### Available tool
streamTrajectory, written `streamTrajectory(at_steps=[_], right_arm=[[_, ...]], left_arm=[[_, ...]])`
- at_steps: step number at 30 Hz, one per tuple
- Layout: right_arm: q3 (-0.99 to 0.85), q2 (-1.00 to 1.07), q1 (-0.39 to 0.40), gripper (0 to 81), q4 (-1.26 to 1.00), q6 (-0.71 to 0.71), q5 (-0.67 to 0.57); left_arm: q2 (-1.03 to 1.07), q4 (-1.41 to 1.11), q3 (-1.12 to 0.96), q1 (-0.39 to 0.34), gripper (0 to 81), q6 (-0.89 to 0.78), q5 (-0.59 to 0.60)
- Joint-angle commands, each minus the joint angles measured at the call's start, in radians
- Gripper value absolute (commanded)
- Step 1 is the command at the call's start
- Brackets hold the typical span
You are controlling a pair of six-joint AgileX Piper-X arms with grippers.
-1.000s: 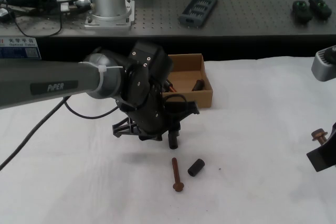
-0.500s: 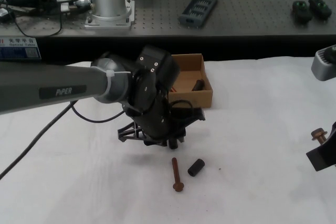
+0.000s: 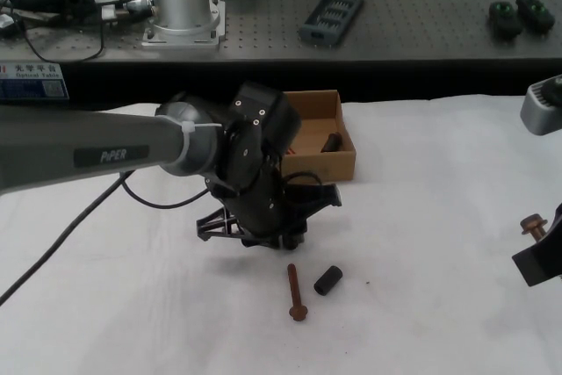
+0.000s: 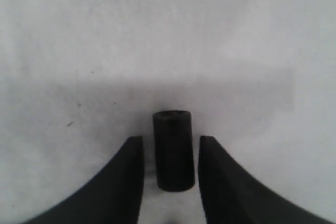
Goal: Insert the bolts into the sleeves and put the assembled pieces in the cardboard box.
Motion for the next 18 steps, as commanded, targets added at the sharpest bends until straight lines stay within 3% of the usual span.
streamTrajectory(at_steps=[1,3,4,11,13,18], right_arm=[[-0.001,-0.01,-0.004,2.8,-0.005,-0.009,0.003],[-0.001,-0.01,-0.004,2.8,-0.005,-0.009,0.003],[-0.001,-0.01,-0.004,2.8,-0.005,-0.009,0.003],[-0.001,-0.01,-0.004,2.8,-0.005,-0.009,0.003],[-0.001,-0.01,-0.004,2.8,-0.005,-0.009,0.003],[-0.001,-0.01,-0.004,2.8,-0.018,-0.009,0.002]], left_arm=[[0.02,0.026,-0.007,-0.002,12.5,0.009,0.052],[0.02,0.038,-0.007,-0.002,1.8,0.009,0.1],[0.02,0.04,-0.007,-0.002,0.4,0.012,0.12],[0.017,0.148,-0.019,-0.002,0.7,0.015,0.198],[0.007,0.178,-0.019,-0.002,0.7,0.065,0.199],[-0.06,0.259,-0.019,-0.002,0.7,0.374,0.18]])
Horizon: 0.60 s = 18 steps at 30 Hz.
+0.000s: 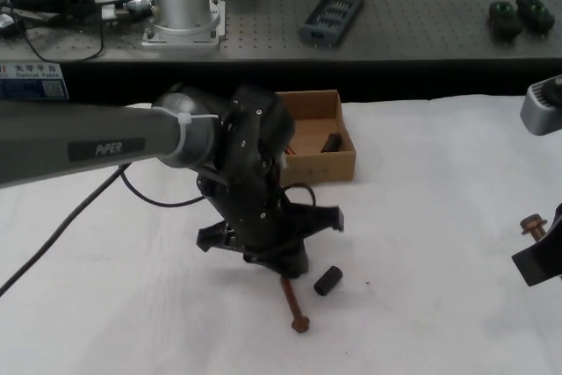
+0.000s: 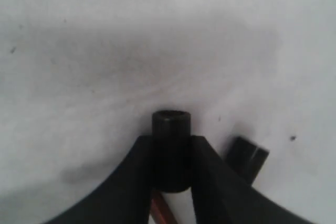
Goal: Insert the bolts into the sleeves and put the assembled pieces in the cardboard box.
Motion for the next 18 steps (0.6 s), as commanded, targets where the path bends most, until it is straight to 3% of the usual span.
streamTrajectory(at_steps=[1,6,11,18], right_arm=[[-0.001,-0.01,-0.004,2.8,-0.029,-0.009,0.001],[-0.001,-0.01,-0.004,2.8,-0.108,-0.009,-0.023],[-0.001,0.006,-0.001,2.8,-0.159,-0.003,-0.095],[-0.001,0.059,-0.001,2.8,-0.294,0.078,-0.29]], left_arm=[[-0.07,0.124,0.0,-0.006,0.7,0.274,-0.02],[-0.173,0.181,0.01,0.003,0.7,0.426,-0.018],[-0.32,0.163,0.101,0.019,0.7,0.476,-0.012],[-0.618,-0.016,0.385,0.029,0.7,0.465,0.149]])
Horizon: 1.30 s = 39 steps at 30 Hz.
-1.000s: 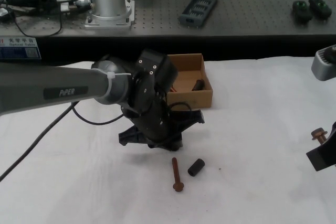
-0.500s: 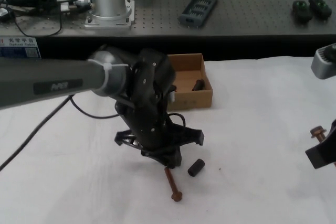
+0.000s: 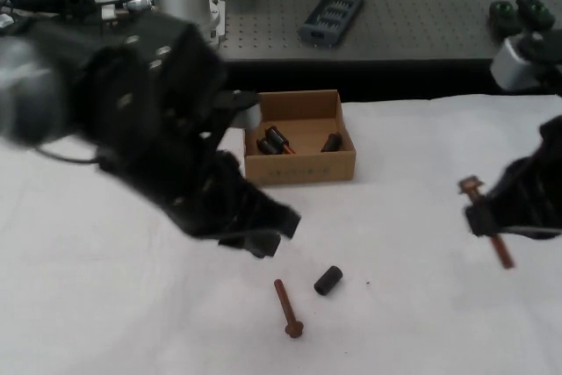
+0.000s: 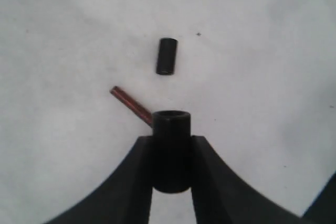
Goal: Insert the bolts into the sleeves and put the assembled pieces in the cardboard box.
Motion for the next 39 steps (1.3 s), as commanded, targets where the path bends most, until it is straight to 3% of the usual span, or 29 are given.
streamTrajectory(at_steps=[1,8,14,18,25,39], right_arm=[[-0.001,0.029,-0.001,2.8,-0.125,0.092,-0.188],[-0.001,0.086,-0.001,2.8,-0.422,0.313,-0.524],[-0.001,0.119,0.011,2.8,-0.662,0.491,-0.667],[-0.001,0.139,0.068,2.8,-0.795,0.554,-0.701],[-0.001,0.161,0.183,2.8,-0.849,0.573,-0.684],[-0.001,0.161,0.208,2.8,-0.855,0.594,-0.656]], left_arm=[[-0.099,-0.067,0.068,0.0,0.7,0.007,0.063],[-0.441,-0.247,0.317,0.011,0.7,-0.087,0.162],[-0.699,-0.347,0.451,0.057,0.7,-0.2,0.166],[-0.783,-0.44,0.497,0.079,0.7,-0.282,0.211],[-0.785,-0.477,0.498,0.079,0.7,-0.286,0.285],[-0.785,-0.513,0.498,0.079,0.7,-0.308,0.364]])
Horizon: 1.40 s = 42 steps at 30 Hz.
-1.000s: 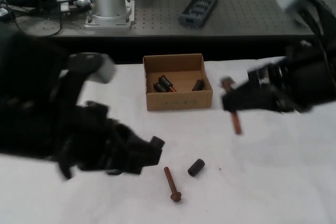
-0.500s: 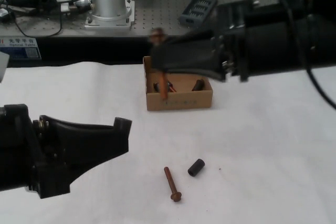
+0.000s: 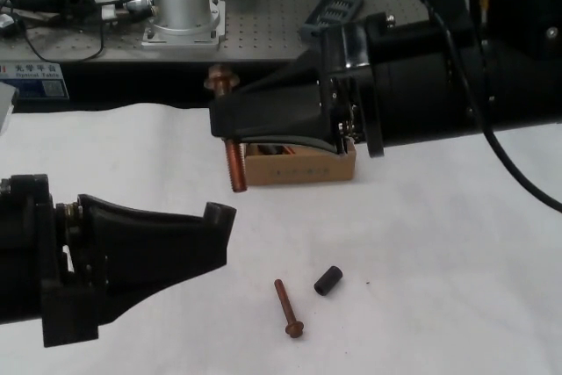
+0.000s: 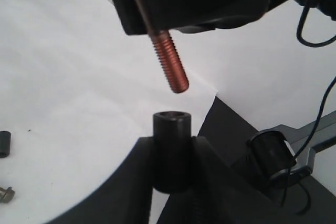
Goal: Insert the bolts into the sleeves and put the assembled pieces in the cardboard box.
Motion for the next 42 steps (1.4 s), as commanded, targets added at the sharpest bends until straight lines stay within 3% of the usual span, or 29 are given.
streamTrajectory(at_steps=[1,16,42], right_arm=[[-0.001,0.002,0.001,2.8,-0.017,0.003,0.001],[-0.001,0.002,0.023,2.8,-0.13,0.08,0.001],[-0.001,0.002,0.025,2.8,-0.13,0.079,0.001]], left_arm=[[-0.002,-0.058,0.0,0.003,0.7,-0.013,0.019],[-0.002,-0.139,0.0,0.003,0.7,-0.066,0.019],[-0.002,-0.2,0.0,0.003,0.7,-0.117,-0.035]])
